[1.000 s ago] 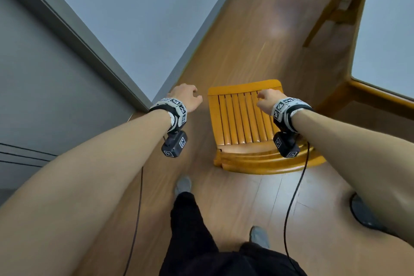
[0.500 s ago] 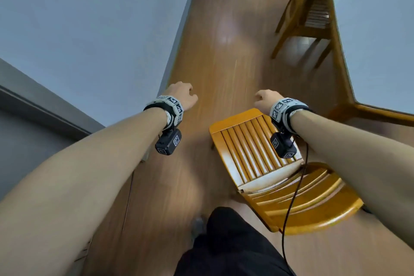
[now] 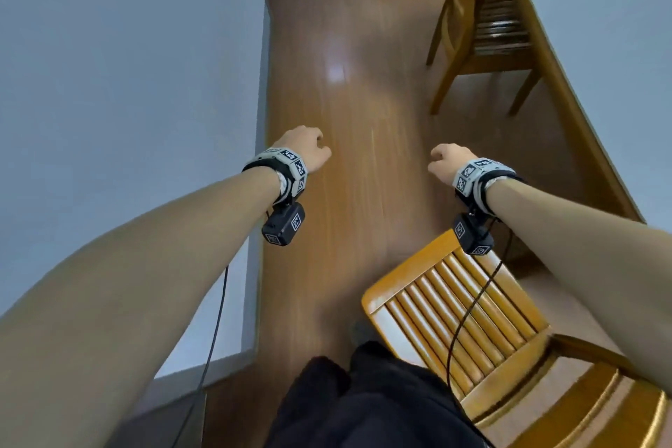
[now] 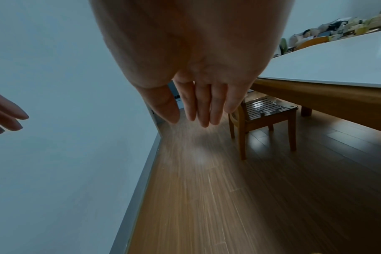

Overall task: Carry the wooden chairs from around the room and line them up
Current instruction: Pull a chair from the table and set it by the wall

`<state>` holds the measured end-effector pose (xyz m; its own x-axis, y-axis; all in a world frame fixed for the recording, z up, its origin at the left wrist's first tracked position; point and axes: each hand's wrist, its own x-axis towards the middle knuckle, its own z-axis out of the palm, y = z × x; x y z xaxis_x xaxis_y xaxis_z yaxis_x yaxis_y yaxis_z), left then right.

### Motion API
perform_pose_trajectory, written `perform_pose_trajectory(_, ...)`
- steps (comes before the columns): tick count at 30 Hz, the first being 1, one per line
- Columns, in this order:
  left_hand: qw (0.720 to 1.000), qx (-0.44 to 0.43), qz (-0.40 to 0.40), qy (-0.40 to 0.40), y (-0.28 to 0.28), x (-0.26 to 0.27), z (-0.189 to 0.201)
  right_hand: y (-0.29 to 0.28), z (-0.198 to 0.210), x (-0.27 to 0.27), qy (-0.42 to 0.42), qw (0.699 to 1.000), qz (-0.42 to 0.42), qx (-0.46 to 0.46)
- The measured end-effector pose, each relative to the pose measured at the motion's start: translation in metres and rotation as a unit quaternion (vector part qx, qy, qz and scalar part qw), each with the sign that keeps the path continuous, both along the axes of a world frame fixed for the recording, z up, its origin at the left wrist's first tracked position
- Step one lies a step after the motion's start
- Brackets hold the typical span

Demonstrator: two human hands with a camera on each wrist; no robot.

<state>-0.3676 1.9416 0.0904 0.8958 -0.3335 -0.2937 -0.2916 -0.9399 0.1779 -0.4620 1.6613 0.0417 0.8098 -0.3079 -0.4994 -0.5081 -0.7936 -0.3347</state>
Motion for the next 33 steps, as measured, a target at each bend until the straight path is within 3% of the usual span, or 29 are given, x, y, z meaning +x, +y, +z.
perform_pose_trajectory(8, 0.997, -0.001, -0.072, 0.019, -0.043, 0.2, -0.018, -0.032, -0.011, 0.165, 0.013, 0.997, -0.08, -0.01)
perform_pose_trajectory(14, 0.992, -0.004, -0.128, 0.017, -0.086, 0.382, -0.04, -0.056, -0.038, 0.307, 0.027, 0.99, -0.141, -0.017)
perform_pose_trajectory(21, 0.978, 0.011, -0.208, 0.008, -0.149, 0.556, -0.031, -0.088, -0.033, 0.435, 0.042, 0.974, -0.225, -0.005)
perform_pose_trajectory(26, 0.968, 0.009, -0.249, 0.028, -0.22, 0.648, -0.029, -0.131, -0.031, 0.501, 0.045, 0.962, -0.27, 0.017)
perform_pose_trajectory(33, 0.96, 0.002, -0.279, 0.034, -0.359, 0.763, -0.037, -0.243, -0.038, 0.618, -0.001, 0.944, -0.328, 0.02)
